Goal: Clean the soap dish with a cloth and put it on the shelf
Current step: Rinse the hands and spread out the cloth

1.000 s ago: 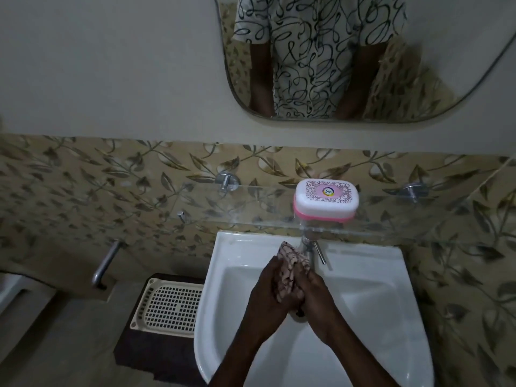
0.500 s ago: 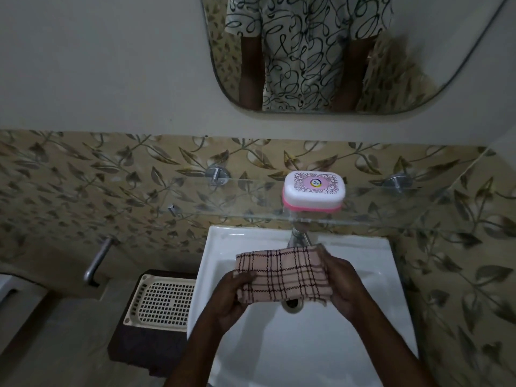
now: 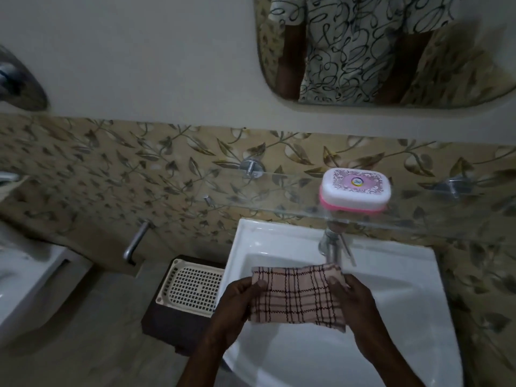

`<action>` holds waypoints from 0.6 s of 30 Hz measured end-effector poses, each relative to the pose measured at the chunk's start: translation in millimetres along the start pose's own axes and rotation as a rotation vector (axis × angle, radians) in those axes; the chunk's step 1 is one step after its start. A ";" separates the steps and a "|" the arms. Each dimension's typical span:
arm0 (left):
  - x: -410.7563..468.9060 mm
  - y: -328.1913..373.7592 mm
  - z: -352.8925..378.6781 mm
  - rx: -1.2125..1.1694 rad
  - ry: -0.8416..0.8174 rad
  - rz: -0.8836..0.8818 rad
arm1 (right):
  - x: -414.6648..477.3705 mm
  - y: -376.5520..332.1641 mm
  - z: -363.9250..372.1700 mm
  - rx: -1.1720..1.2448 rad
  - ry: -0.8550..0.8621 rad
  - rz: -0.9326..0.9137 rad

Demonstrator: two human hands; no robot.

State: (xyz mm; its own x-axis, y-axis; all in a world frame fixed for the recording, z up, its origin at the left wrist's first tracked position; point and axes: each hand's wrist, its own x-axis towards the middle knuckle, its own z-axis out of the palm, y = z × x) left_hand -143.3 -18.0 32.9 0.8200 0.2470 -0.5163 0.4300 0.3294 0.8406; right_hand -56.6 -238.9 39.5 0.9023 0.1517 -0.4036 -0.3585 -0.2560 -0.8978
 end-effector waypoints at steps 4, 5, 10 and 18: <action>-8.2 -6.8 -51.0 0.078 0.196 0.097 | -4.3 -6.8 40.2 0.007 -0.074 0.060; -6.9 -6.9 -73.8 0.101 0.268 0.124 | -3.4 -7.7 60.8 -0.012 -0.105 0.057; 15.9 -3.5 -198.6 0.130 0.497 0.071 | 4.4 -7.3 190.6 0.009 -0.257 0.112; 120.1 -40.2 -331.3 0.241 0.575 -0.002 | 73.0 58.1 374.5 -0.297 -0.117 0.250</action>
State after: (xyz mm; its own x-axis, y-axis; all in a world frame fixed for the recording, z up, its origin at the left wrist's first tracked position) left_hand -187.2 300.3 -117.2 0.5136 0.7200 -0.4667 0.5593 0.1316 0.8185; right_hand -101.2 114.8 -108.3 0.7567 0.1535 -0.6355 -0.4629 -0.5606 -0.6866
